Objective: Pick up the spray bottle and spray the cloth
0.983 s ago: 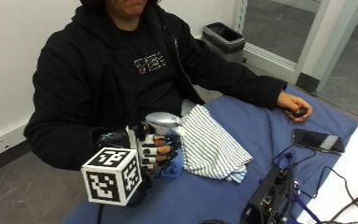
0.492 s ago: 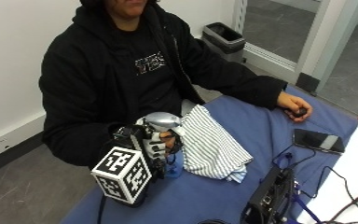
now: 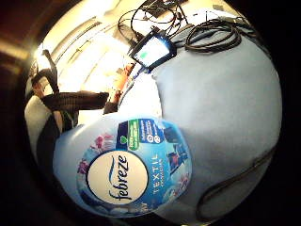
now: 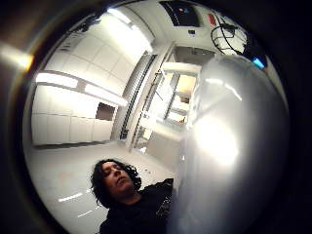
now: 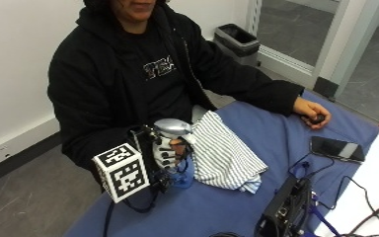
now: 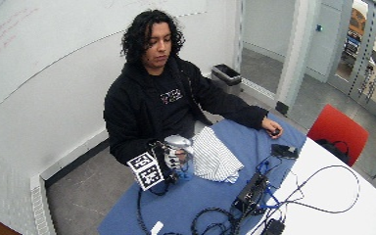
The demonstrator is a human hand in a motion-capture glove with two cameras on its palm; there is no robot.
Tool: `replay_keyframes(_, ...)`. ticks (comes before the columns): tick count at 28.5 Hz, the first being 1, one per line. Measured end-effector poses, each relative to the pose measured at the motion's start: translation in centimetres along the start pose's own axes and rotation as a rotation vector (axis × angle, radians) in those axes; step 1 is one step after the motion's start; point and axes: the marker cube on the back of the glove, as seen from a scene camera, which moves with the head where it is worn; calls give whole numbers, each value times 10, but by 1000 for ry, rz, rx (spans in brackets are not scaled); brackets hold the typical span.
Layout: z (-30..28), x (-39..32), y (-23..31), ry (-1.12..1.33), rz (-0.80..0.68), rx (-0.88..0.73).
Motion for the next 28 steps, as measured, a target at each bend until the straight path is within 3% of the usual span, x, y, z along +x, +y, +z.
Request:
replay_keyframes(4,19,5,-8,4,-32,88)
replay_keyframes(11,-8,-1,2,44,-50,52)
replay_keyframes(21,20,8,-13,22,-111,105)
replay_keyframes(28,-6,-2,-6,8,-32,2)
